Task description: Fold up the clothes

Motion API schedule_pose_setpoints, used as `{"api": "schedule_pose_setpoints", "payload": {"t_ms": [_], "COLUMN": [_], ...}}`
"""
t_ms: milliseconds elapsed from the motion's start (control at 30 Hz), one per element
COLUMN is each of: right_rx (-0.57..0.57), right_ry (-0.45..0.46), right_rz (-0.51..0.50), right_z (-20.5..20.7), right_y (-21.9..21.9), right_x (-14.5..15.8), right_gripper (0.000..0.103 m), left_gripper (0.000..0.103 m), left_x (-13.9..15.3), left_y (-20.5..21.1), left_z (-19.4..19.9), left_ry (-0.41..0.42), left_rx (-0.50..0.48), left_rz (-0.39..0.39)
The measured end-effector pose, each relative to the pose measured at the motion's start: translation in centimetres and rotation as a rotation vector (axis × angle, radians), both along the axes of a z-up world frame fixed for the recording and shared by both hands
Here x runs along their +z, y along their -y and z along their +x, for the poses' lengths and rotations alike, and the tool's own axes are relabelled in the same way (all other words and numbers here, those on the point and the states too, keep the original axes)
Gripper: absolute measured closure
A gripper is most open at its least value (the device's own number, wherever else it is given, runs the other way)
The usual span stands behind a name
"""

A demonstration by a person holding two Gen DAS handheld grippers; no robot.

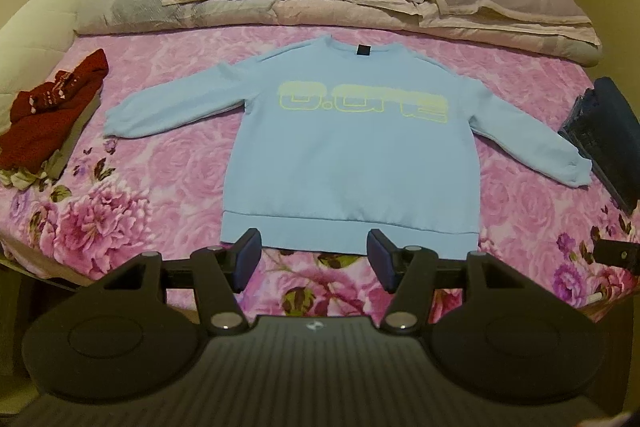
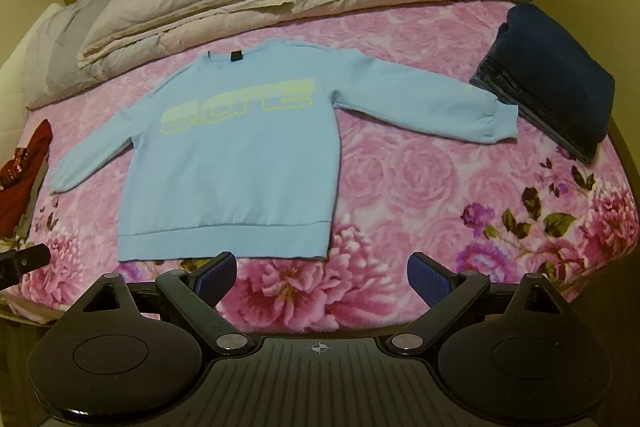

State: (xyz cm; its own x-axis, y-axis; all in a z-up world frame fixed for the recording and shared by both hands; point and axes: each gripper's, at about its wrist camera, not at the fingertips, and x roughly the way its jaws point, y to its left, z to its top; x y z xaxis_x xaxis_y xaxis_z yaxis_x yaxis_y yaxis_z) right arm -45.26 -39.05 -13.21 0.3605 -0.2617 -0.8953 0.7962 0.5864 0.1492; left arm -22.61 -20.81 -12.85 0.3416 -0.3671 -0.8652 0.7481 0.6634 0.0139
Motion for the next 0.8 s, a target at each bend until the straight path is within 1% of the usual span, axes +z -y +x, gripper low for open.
{"api": "schedule_pose_setpoints", "payload": {"t_ms": [100, 233, 333, 400, 500, 667, 800], "right_rx": [-0.004, -0.015, -0.036, -0.064, -0.108, -0.209, -0.279], "right_ry": [-0.018, -0.047, -0.072, -0.092, -0.112, -0.147, -0.193], "right_rz": [0.003, 0.012, 0.02, 0.029, 0.042, 0.108, 0.14], "right_z": [1.3, 3.9, 5.9, 7.3, 9.8, 14.3, 17.3], "right_y": [0.5, 1.5, 2.5, 3.6, 5.3, 8.6, 10.4], "right_x": [-0.5, -1.2, -2.0, -3.1, -4.2, -7.2, -9.8], "right_gripper": [0.008, 0.008, 0.008, 0.008, 0.008, 0.008, 0.008], "left_gripper": [0.048, 0.048, 0.048, 0.048, 0.048, 0.049, 0.049], "left_x": [-0.6, -1.7, -2.6, -3.3, -4.7, -8.3, -12.8], "left_y": [0.3, 0.7, 1.0, 1.3, 1.3, 0.7, -0.8], "left_z": [1.7, 5.0, 8.2, 10.9, 15.5, 24.3, 31.8], "left_ry": [-0.02, -0.051, -0.075, -0.093, -0.139, -0.224, -0.295], "left_rx": [0.005, 0.017, 0.03, 0.042, 0.077, 0.187, 0.346], "left_rz": [0.002, 0.007, 0.008, 0.006, 0.0, -0.038, -0.088]}}
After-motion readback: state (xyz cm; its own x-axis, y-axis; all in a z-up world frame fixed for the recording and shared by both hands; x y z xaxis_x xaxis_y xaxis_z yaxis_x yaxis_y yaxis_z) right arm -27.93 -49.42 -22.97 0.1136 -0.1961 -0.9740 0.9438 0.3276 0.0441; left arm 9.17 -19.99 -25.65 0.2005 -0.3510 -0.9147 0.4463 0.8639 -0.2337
